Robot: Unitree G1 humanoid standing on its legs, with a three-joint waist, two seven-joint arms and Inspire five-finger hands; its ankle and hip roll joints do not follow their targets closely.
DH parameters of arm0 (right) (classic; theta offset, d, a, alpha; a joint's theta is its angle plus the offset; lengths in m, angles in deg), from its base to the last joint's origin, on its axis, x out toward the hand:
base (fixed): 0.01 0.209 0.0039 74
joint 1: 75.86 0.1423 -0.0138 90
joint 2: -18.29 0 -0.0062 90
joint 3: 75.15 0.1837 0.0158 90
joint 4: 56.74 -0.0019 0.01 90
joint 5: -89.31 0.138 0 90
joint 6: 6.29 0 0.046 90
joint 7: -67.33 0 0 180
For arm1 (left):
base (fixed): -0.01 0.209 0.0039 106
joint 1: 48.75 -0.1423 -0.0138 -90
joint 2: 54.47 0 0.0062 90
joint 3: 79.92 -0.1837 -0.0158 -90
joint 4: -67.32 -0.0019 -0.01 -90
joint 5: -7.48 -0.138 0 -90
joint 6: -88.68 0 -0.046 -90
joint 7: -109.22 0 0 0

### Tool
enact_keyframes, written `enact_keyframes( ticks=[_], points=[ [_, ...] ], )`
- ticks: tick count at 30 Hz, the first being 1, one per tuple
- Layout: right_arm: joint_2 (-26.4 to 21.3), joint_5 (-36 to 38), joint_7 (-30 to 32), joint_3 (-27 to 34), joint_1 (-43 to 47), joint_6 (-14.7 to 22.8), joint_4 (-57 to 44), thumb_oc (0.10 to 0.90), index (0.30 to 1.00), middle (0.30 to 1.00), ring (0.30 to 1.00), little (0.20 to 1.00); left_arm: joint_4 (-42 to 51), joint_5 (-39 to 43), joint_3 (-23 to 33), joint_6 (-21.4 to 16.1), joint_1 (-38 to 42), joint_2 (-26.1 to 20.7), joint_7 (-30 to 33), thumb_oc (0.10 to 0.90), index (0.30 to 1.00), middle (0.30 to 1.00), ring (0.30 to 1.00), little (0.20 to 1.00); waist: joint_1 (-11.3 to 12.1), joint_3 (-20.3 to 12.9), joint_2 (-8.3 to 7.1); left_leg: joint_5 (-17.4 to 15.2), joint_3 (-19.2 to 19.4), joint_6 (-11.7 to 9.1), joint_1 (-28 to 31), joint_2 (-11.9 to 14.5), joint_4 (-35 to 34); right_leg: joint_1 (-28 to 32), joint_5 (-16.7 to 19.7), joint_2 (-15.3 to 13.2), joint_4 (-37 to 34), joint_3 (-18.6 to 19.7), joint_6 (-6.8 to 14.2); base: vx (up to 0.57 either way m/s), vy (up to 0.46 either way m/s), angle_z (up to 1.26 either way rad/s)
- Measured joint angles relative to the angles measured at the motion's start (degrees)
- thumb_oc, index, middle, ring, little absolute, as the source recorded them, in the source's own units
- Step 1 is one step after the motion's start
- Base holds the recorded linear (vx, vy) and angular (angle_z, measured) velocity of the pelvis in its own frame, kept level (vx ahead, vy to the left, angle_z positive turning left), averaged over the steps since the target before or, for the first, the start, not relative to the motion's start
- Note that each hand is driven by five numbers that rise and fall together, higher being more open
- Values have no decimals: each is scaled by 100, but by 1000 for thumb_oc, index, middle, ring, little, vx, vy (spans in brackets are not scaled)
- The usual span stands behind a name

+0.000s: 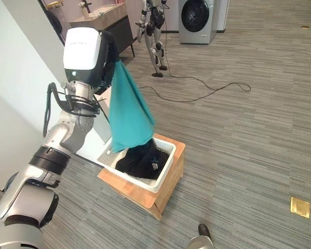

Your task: Pick up bed clothes into laundry basket.

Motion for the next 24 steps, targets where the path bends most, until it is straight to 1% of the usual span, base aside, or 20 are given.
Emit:
enact_keyframes(
  ticks=[4, 5, 12, 21, 24],
  points=[
    [-1, -7, 50, -40, 101, 14, -14, 800, 900, 900, 900, 900, -260, -1, -11, 47, -127, 195, -106, 400, 300, 300, 300, 300, 82, 7, 47, -15, -8, 6, -88, 4, 0, -85, 4, 2, -1, -6, -4, 4, -24, 1],
    [-1, -8, 60, -40, 134, 13, -12, 800, 900, 900, 900, 900, -281, -1, -11, 77, -219, 199, -121, 400, 300, 300, 300, 300, 72, 7, 56, -15, -6, 6, -96, 5, 0, -97, 6, 3, -1, -2, -6, 0, 0, 0],
    [1, -68, 132, -111, 145, 15, -15, 800, 900, 900, 900, 900, -331, 1, -3, 133, -813, 301, -231, 400, 300, 300, 300, 300, 96, 25, 31, -15, -7, 6, -141, 6, 20, -130, 6, 5, 1, -8, -6, 4, -10, 0],
    [72, -131, 129, -161, 128, 53, -15, 800, 900, 900, 900, 900, -248, 0, 152, 132, -883, 297, -229, 400, 300, 300, 300, 300, 214, 105, -88, -14, -15, 5, -100, 27, 17, -82, 7, 24, 1, -28, -7, 4, -12, 0],
    [107, -130, 126, -210, 123, 56, -14, 800, 900, 900, 900, 900, -252, 1, 302, 135, -907, 297, -228, 400, 300, 300, 300, 300, 295, 165, -179, -15, -28, 5, -83, 49, 1, -59, 11, 41, 1, -40, -13, 0, 0, 0]
  ],
)
